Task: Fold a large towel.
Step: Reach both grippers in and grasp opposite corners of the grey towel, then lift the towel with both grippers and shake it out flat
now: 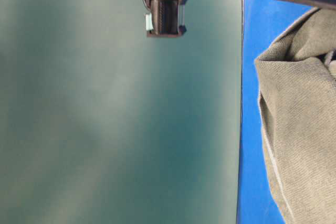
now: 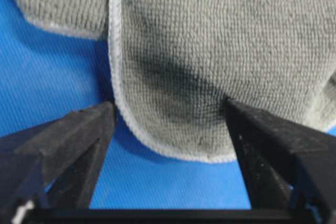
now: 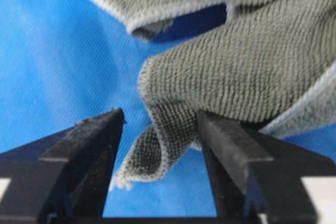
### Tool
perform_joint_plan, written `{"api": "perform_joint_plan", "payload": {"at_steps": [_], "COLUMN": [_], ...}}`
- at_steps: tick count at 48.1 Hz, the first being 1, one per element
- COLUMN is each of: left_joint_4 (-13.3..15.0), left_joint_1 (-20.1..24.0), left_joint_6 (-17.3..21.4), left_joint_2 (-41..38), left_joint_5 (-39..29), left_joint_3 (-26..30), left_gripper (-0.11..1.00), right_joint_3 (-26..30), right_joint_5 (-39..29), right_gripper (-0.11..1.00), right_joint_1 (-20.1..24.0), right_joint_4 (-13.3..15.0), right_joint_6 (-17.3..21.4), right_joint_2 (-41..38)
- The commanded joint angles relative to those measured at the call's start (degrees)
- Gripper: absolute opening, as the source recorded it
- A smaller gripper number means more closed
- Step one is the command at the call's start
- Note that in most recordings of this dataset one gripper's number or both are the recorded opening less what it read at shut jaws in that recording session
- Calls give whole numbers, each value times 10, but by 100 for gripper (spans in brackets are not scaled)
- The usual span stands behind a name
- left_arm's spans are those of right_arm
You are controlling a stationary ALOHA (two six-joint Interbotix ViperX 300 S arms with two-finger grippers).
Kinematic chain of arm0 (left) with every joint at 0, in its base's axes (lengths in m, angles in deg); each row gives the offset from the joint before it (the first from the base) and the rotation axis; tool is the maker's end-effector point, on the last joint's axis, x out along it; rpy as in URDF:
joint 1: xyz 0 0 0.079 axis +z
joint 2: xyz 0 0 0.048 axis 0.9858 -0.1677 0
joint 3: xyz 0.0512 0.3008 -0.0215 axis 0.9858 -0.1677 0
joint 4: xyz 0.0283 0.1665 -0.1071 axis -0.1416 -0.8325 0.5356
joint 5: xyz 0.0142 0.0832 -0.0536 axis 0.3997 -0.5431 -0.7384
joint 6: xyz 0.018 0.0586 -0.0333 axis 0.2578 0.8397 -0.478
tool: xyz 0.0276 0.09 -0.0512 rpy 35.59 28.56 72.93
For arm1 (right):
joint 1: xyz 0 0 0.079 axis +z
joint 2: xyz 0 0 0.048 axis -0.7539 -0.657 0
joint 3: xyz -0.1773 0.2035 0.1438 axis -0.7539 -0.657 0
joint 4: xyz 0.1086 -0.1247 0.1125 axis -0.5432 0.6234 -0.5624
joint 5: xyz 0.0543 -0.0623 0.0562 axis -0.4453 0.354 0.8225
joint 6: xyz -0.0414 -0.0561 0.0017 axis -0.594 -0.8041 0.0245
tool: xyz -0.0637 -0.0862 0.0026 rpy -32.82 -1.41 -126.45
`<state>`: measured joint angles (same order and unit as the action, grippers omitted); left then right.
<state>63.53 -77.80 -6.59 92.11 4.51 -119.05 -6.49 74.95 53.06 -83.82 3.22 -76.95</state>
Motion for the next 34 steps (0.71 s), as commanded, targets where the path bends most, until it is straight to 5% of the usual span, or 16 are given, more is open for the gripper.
{"api": "perform_joint_plan", "payload": {"at_steps": [1, 5, 12, 15, 22, 34], "left_joint_4": [-1, -6, -7, -6, -7, -9], "left_joint_1": [4, 4, 4, 4, 4, 4], "left_joint_6": [-1, 1, 9, 9, 8, 25], "left_joint_2": [-4, -5, -3, 1, 37, 215], "left_joint_5": [-20, -54, -98, -109, -149, -366], "left_joint_3": [9, 11, 13, 13, 29, 117], "left_gripper": [77, 57, 15, 4, 3, 3], "right_joint_3": [10, 7, 4, 4, 6, 11], "right_joint_5": [0, -8, -52, -80, -146, -334], "right_gripper": [60, 48, 5, 1, 1, 1], "right_joint_1": [-4, -3, -3, -1, 5, 6], "right_joint_4": [7, 14, 14, 15, 14, 43], "right_joint_6": [-1, -1, 0, 0, 1, 3], "right_joint_2": [5, 7, 20, 37, 98, 247]}}
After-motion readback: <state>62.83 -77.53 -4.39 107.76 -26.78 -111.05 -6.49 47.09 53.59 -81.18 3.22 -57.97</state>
